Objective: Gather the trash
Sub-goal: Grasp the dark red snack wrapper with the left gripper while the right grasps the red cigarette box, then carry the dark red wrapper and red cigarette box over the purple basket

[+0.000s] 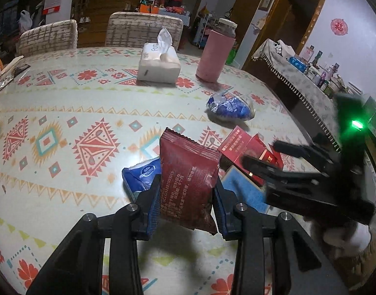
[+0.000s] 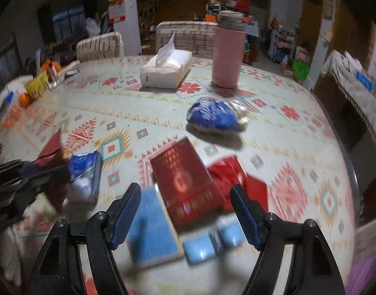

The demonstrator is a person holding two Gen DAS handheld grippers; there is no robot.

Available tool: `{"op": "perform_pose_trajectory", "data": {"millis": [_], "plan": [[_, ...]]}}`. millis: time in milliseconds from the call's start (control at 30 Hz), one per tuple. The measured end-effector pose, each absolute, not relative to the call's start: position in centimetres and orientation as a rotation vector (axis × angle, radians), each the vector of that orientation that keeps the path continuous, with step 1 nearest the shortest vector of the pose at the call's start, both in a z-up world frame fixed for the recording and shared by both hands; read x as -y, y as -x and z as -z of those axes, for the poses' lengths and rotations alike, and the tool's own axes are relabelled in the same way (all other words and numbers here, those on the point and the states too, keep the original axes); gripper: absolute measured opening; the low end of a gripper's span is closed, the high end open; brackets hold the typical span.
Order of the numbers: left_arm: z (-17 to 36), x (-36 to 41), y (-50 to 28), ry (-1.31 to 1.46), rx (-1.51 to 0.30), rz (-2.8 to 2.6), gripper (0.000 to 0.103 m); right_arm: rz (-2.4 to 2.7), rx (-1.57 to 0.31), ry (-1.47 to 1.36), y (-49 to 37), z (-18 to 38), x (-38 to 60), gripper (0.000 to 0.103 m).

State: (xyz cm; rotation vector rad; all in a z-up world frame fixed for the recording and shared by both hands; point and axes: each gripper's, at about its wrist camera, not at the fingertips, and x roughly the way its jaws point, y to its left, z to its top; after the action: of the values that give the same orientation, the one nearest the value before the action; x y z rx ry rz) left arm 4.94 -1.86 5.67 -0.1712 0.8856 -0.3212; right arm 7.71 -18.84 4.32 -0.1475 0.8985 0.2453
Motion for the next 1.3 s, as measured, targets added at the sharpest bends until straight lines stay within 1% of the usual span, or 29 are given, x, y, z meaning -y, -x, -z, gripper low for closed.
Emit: {"op": "perform_pose_trajectory", "data": {"millis": [200,233,300,367,533,633,733,900,1133,1300], "plan": [[-5.8,1.8,-4.8,0.174,-0.881,0.324,0.037,-0.184,-0.947,0.285,-10.8,-2.0,15.9,0.079],[-5.8,1.8,-4.8,0.177,-0.881,0.326,0.037,-0.176,-0.951,0.308,-11.1,-1.6,15.5,0.076],[-5.8,1.7,-4.7,0.181,-0.88,0.33,0.037,-0.152,-0.945,0.327,-11.2,-1.3,15.2,0.067],[-5.9,1.7,-4.6,0.183,-0.876,0.33,0.037,-0.165,-0.938,0.295,-11.1,-1.6,15.4,0.061],[-6.1,1.9,-4.2,0.17,-0.858,0.317,0.037,-0.152,-0.863,0.204,-9.6,-4.4,16.9,0.061],[-6.3,2.2,-3.9,0.141,-0.841,0.297,0.037,-0.151,-0.82,0.156,-7.6,-6.8,18.1,0.061],[-6.4,2.7,-3.5,0.107,-0.82,0.281,0.037,-0.151,-0.804,0.123,-5.0,-8.1,19.4,0.061],[-6.6,3.1,-3.1,0.078,-0.802,0.272,0.037,-0.139,-0.827,0.035,1.1,-7.8,22.5,0.061],[-6.6,4.6,-2.3,0.019,-0.782,0.251,0.037,-0.059,-0.825,-0.167,9.8,-6.9,29.1,0.061],[-6.8,6.1,-1.5,-0.029,-0.789,0.237,0.037,-0.021,-0.8,-0.278,13.5,-6.6,32.6,0.061]]}}
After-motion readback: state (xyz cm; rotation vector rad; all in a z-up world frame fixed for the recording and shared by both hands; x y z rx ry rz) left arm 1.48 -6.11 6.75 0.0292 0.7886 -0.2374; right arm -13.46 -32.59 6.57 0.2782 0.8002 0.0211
